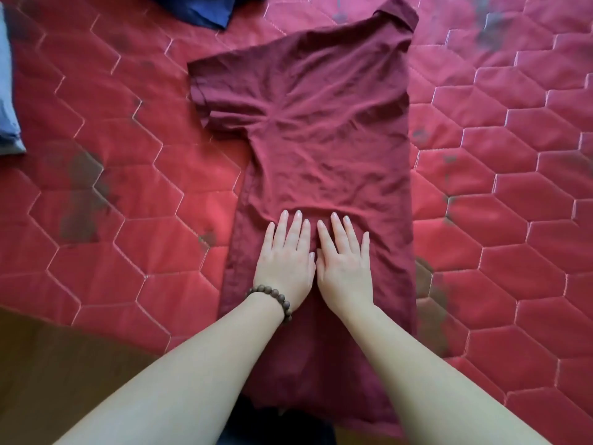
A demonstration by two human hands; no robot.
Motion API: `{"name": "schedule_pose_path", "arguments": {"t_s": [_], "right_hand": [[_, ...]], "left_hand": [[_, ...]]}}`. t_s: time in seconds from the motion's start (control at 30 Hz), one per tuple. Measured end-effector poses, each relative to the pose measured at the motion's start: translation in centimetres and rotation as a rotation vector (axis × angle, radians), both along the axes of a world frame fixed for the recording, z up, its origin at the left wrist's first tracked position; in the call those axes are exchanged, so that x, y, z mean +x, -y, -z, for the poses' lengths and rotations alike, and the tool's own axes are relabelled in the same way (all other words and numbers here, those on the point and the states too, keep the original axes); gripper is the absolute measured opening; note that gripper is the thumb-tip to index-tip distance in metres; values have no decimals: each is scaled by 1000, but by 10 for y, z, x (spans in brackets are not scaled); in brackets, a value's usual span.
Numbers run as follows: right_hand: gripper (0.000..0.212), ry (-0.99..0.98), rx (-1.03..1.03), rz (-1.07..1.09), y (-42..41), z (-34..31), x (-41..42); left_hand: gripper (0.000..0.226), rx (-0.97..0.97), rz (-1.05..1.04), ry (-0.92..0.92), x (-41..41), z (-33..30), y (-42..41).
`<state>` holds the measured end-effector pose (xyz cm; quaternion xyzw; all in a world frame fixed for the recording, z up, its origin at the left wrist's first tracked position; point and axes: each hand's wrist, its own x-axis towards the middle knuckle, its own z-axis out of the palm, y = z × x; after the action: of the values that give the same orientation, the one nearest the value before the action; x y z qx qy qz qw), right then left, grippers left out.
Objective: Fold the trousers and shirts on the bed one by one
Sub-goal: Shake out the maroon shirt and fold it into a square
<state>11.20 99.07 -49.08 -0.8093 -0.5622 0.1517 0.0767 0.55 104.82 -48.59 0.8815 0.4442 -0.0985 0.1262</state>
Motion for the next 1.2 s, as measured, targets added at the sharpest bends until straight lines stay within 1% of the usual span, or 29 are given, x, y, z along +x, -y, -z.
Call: {"name": "schedule_pose_path", "arguments": {"t_s": [0.33,0.43,0.53,0.6,0.63,0.73,0.77,0.8,0.83,0.9,0.97,1.0,1.03,1.1,1.13,1.2], "right_hand": [[51,53,37,39,-133,7,63],[51,76,41,15,-175,9,85],[51,94,45,-68,-219,12,109],[52,124,28,-138,-247,13,126],[53,147,11,-139,-258,13,135],[54,212,-36,0,-283,12,161],[55,222,-37,24,-291,11,164],[55,223,-18,6,-299,9,164],[55,218,11,-56,-308,7,161],[55,185,35,-277,-326,4,147],[55,172,-7,-477,-343,6,134],[54,184,-37,-510,-352,7,131],[54,191,-45,-496,-361,8,129],[54,156,12,-453,-382,4,123],[56,125,41,-494,-393,0,117],[61,37,10,-700,-412,-6,96]], "left_hand": [[63,58,-8,31,54,14,-137],[64,94,-18,23,71,18,-175],[64,128,-40,40,85,21,-206],[64,138,-74,39,87,22,-220],[63,140,-84,35,86,21,-224],[63,173,-32,43,84,20,-220],[64,173,-1,61,85,20,-214],[64,163,27,81,85,20,-207],[65,142,44,99,83,20,-200],[66,97,23,116,77,23,-191],[66,71,-12,122,70,26,-188],[67,68,-17,129,67,28,-188],[68,65,-15,140,65,29,-188],[69,63,-11,166,65,32,-188],[70,65,-10,179,66,32,-188],[71,69,-17,189,65,33,-187]]}}
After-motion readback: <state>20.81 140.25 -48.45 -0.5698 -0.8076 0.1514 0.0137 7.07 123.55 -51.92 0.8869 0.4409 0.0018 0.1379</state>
